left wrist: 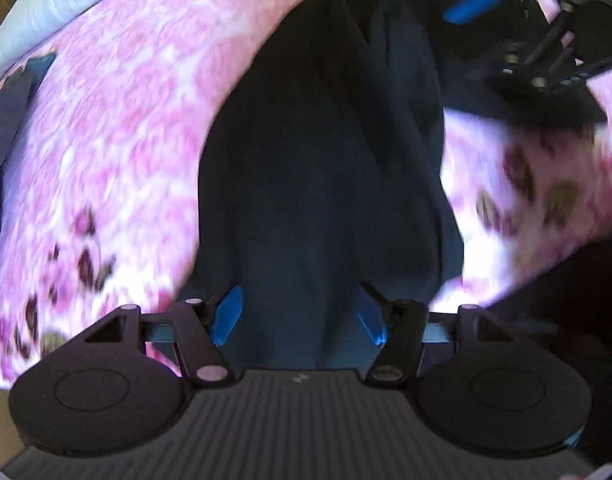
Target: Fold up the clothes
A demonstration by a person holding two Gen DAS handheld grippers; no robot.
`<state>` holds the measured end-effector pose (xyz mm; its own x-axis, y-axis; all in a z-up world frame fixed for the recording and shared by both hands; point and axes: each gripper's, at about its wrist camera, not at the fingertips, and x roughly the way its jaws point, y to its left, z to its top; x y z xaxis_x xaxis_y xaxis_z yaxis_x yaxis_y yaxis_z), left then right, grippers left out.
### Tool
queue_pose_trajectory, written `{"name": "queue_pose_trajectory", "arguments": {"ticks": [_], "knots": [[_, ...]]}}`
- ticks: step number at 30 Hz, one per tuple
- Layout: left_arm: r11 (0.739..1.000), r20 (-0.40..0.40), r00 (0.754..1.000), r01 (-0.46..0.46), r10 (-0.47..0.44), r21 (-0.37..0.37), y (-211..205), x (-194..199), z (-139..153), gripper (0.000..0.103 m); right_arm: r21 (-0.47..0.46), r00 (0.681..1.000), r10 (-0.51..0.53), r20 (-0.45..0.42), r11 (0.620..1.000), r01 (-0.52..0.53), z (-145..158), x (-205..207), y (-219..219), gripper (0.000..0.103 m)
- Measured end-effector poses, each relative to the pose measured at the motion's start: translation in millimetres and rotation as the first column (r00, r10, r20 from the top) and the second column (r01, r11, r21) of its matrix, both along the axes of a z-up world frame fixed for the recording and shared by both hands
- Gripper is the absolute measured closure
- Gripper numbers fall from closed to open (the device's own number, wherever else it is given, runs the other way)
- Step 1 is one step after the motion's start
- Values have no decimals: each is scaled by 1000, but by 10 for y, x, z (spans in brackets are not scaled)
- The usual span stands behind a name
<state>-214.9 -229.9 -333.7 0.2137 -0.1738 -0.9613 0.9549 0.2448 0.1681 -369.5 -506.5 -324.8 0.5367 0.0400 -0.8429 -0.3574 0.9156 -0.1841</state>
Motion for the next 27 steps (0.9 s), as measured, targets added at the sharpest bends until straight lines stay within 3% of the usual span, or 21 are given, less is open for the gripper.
{"name": "queue_pose_trajectory", "arguments": {"ticks": [2,5,8,13,16,18,19,20,21,23,27], "knots": [[1000,13,1000,-19,19,-11,109,-106,-20,43,-130,980,199,14,972,-196,-162,5,270,46],[997,19,998,-57,58,-52,245,-226,-36,43,-260,927,374,16,897,-358,-347,48,456,46],[991,0,996,-90,90,-103,394,-290,-30,41,-267,899,438,5,867,-421,-357,192,556,46],[989,-29,997,-74,71,-124,446,-315,-171,41,-165,897,441,-21,884,-438,-202,376,660,46],[984,-46,994,-105,100,-141,495,-262,-206,41,-210,824,561,-79,799,-564,-289,282,862,46],[980,-48,992,-122,116,-160,524,-223,-198,41,-190,797,596,-100,775,-603,-324,311,931,46],[978,-48,992,-124,118,-166,538,-209,-193,41,-180,783,613,-110,762,-622,-342,326,966,54],[977,-45,992,-126,120,-173,554,-201,-185,41,-170,768,629,-120,749,-641,-360,340,1000,79],[975,-40,991,-130,125,-179,573,-194,-174,41,-159,753,645,-130,736,-658,-376,356,1034,93],[972,-34,990,-138,134,-192,618,-180,-148,41,-111,796,598,-97,788,-606,-235,523,1022,101],[965,-4,989,-147,150,-218,638,-164,-89,39,-5,897,443,0,897,-443,164,979,913,103]]}}
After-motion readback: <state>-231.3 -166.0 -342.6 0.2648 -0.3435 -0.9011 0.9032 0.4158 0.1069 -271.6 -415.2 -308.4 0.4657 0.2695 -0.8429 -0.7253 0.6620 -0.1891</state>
